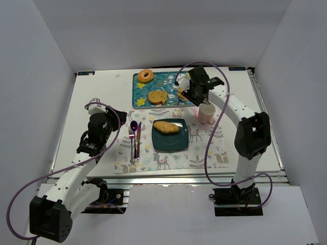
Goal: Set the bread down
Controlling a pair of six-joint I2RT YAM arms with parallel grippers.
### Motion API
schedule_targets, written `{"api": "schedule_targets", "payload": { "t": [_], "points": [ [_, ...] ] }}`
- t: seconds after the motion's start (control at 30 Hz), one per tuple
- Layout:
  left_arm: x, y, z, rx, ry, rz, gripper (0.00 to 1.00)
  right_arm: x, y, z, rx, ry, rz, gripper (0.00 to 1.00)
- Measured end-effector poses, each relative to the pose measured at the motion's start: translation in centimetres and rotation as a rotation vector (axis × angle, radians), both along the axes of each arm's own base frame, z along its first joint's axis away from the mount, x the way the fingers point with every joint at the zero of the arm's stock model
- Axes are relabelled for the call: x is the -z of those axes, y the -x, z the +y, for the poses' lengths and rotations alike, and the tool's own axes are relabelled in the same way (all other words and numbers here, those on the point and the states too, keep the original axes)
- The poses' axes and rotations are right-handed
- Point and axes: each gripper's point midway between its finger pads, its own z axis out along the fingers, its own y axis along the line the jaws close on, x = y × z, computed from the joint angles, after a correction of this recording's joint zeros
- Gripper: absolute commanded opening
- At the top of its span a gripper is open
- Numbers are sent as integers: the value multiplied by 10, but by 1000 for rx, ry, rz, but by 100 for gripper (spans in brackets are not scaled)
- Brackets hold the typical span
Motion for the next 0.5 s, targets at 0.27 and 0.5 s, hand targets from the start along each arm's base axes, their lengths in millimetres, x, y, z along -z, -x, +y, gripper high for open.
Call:
{"api": "schedule_targets", "payload": {
  "t": [0.27,0.5],
  "points": [
    [1,0,0,0,-1,1,57,0,-3,-4,20,40,-20,42],
    [1,0,0,0,-1,1,57,4,-4,-4,25,60,-22,42]
  ]
}}
